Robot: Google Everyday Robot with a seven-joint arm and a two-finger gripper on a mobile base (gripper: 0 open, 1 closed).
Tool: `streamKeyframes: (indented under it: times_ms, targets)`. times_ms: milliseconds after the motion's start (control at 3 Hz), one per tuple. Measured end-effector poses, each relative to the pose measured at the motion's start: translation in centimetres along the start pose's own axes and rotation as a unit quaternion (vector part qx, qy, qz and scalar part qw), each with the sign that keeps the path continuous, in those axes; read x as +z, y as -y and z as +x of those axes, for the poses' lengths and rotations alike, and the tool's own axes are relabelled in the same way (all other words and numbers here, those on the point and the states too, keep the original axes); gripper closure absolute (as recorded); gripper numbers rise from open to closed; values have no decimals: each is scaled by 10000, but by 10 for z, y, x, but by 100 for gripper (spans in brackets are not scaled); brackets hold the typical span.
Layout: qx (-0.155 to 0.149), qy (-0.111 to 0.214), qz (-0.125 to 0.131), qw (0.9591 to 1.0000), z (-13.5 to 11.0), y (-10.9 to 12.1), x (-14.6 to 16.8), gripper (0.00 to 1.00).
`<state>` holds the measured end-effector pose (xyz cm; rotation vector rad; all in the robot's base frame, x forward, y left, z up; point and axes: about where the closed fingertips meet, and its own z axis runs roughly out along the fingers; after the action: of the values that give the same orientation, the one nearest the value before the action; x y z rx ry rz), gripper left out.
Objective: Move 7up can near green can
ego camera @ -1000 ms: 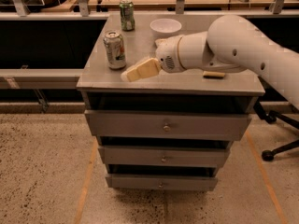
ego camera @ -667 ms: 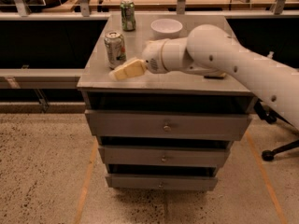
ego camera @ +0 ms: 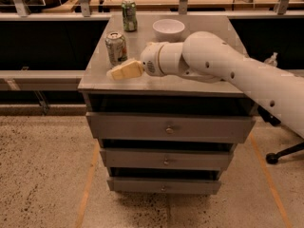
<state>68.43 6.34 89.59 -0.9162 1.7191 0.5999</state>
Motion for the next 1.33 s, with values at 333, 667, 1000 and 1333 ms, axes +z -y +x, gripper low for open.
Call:
streamKeyframes:
  times_ms: [333, 667, 1000, 1333]
  targets:
    - [163, 304, 243, 9991, 1, 1, 22, 0]
    - [184, 526, 340, 9979, 1, 6, 46, 0]
    - [181, 562, 314, 9978, 4, 13, 70, 17]
    - [188, 584, 253, 9978, 9, 23, 93, 41]
